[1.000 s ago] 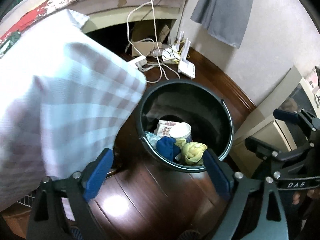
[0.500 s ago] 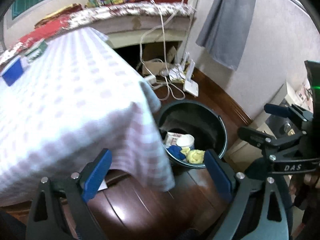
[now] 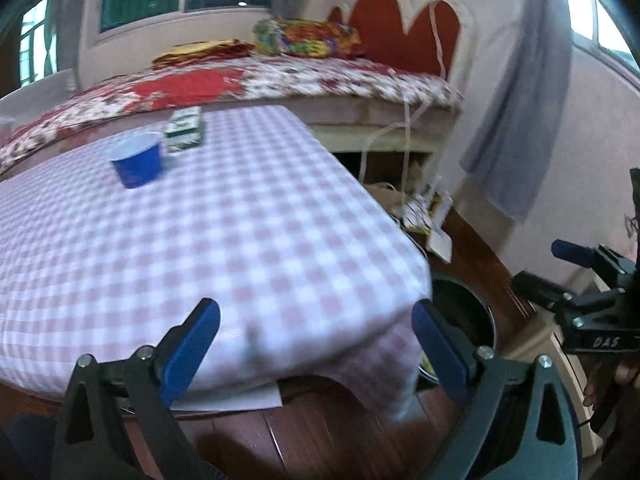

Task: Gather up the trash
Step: 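Move both tools back toward the paper cup and milk carton on the table, then grasp the white-and-blue paper cup with left tool while right tool grasps the milk carton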

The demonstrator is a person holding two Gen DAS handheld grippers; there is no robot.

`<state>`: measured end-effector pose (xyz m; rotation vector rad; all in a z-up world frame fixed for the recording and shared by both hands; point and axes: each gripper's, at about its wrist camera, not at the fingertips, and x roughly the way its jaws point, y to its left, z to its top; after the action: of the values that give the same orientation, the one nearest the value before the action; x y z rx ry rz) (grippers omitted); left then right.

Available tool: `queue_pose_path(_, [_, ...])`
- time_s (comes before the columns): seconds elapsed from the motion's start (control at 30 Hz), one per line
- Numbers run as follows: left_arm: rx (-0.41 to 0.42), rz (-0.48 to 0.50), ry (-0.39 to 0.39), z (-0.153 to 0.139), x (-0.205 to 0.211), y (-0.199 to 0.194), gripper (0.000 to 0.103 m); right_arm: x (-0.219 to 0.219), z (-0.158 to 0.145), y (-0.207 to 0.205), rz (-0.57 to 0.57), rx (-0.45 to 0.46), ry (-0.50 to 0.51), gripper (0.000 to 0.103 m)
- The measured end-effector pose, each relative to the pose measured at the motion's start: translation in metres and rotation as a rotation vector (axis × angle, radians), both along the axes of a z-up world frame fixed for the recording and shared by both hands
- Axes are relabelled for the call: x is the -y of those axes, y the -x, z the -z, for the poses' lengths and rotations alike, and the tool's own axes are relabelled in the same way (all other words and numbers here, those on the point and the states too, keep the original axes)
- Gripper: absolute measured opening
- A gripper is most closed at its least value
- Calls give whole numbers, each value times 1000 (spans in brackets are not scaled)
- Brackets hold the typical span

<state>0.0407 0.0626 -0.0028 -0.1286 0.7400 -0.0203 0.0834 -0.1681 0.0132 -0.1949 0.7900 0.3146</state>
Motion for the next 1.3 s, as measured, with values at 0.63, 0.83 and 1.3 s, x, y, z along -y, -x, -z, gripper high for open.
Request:
queue_pose_path(0.63, [60,-291,-80,-9,-145,-75,96,-146,-41,-91,-168,76,-81,103])
queue_pose_path(0.83, [20,-306,-91,6,-168,-116,96,-191,-20,-153,-181,28,-40,103])
queue_pose_path(1.3, [-78,-237,4,31,-217,-194,92,-263,24,-223,-218,-42,39,103])
